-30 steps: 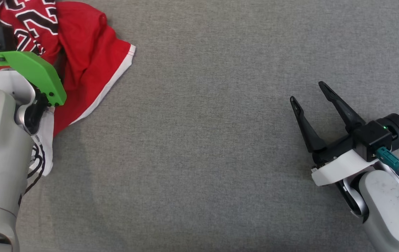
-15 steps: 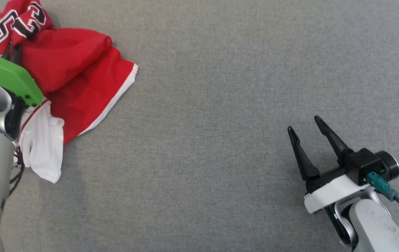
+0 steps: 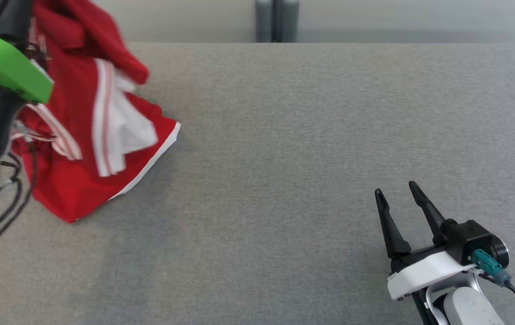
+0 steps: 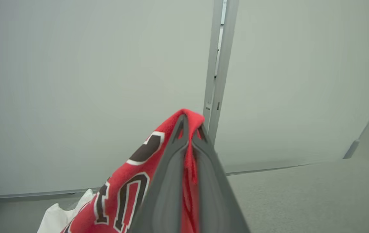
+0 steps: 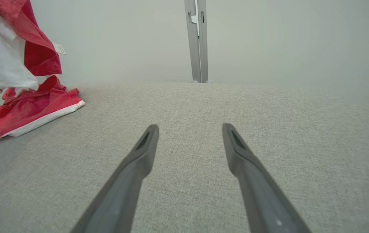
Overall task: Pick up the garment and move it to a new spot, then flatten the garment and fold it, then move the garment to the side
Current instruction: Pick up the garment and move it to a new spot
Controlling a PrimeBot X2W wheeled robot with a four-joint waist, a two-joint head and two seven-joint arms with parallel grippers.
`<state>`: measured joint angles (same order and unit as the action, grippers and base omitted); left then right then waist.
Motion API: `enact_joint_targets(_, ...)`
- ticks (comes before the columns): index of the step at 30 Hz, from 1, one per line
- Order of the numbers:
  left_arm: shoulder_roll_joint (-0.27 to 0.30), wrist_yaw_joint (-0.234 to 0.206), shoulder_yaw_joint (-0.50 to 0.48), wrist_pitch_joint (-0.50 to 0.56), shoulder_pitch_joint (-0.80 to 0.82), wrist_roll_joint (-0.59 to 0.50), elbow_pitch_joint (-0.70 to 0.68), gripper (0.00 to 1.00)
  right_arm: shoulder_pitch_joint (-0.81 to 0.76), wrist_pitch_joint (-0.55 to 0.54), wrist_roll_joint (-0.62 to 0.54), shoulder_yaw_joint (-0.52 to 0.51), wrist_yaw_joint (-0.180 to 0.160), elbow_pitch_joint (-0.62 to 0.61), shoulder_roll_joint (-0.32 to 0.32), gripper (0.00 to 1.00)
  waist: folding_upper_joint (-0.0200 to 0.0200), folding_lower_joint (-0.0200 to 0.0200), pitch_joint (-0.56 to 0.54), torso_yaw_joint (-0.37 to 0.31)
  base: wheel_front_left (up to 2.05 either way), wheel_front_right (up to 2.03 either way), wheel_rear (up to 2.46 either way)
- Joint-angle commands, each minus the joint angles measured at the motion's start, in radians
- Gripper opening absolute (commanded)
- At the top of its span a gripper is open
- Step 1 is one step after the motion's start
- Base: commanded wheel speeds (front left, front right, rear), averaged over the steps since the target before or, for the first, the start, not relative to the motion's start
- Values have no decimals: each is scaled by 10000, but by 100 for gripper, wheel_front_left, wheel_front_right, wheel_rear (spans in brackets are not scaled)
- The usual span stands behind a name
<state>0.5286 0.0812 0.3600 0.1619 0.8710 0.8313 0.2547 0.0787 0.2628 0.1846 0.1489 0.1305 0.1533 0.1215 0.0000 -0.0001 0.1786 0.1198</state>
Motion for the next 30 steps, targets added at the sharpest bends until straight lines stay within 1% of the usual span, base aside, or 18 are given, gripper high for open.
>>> enact_joint_targets(1,-41,-248,-78,268,-353,344,-943,0,-131,32,-5,26,4,-23,-73,100,0,1,-211,-550,0,0,0)
enact_joint_targets(5,-310,-941,-55,1066,-978,1007,-3711,0,-7,32,-10,111,3,-25,-206,100,0,1,-153,-1240,0,0,0)
enact_joint_targets(7,-489,-1248,-2,1357,-1168,1353,-4721,0,75,32,-4,159,4,-28,-283,100,0,1,-98,-1654,0,0,0)
enact_joint_targets(9,-725,-1504,154,1614,-1285,1569,-5477,0,166,32,10,189,4,-38,-324,100,0,1,1,-2101,0,0,0)
enact_joint_targets(11,-960,-1669,406,1852,-1356,1752,-5926,0,198,32,30,147,3,-28,-363,100,0,1,89,-2552,0,0,0)
enact_joint_targets(13,-1054,-1786,708,2075,-1488,1794,-5917,0,230,32,74,103,3,-22,-418,100,0,1,163,-3019,0,0,0)
enact_joint_targets(16,-1128,-1904,1121,2236,-1901,1734,-5236,0,295,32,112,156,4,32,-527,100,0,1,307,-3734,0,0,0)
enact_joint_targets(17,-1154,-1945,1262,2221,-2111,1669,-4803,0,319,32,159,170,4,51,-557,100,0,1,372,-4014,0,0,0)
enact_joint_targets(18,-1167,-1879,1440,2187,-2270,1563,-4387,0,306,32,190,124,3,60,-577,100,0,1,410,-4187,0,0,0)
enact_joint_targets(20,-1226,-1837,1660,1851,-2645,1267,-3258,0,271,32,220,147,4,80,-631,100,0,1,508,-4600,0,0,0)
enact_joint_targets(21,-1185,-1714,1895,1664,-2835,976,-2558,0,244,32,243,223,4,100,-657,100,0,1,537,-4818,0,0,0)
enact_joint_targets(23,-1470,-1538,2200,1136,-3138,720,-1237,0,149,32,272,213,4,131,-671,100,0,1,568,-5093,0,0,0)
enact_joint_targets(24,-1607,-1370,2414,895,-3247,520,-517,0,104,32,284,206,4,146,-676,100,0,1,571,-5203,0,0,0)
enact_joint_targets(26,-1806,-1055,2761,333,-3273,161,607,0,17,32,251,214,4,153,-692,100,0,1,527,-5328,0,0,0)
enact_joint_targets(29,-2395,-685,3005,-548,-3257,-91,1830,0,-120,32,182,102,4,138,-698,100,0,1,409,-5262,0,0,0)
enact_joint_targets(30,-2523,-593,3040,-994,-3148,-222,2182,32,-143,32,126,57,4,124,-697,100,0,1,342,-5180,0,0,0)
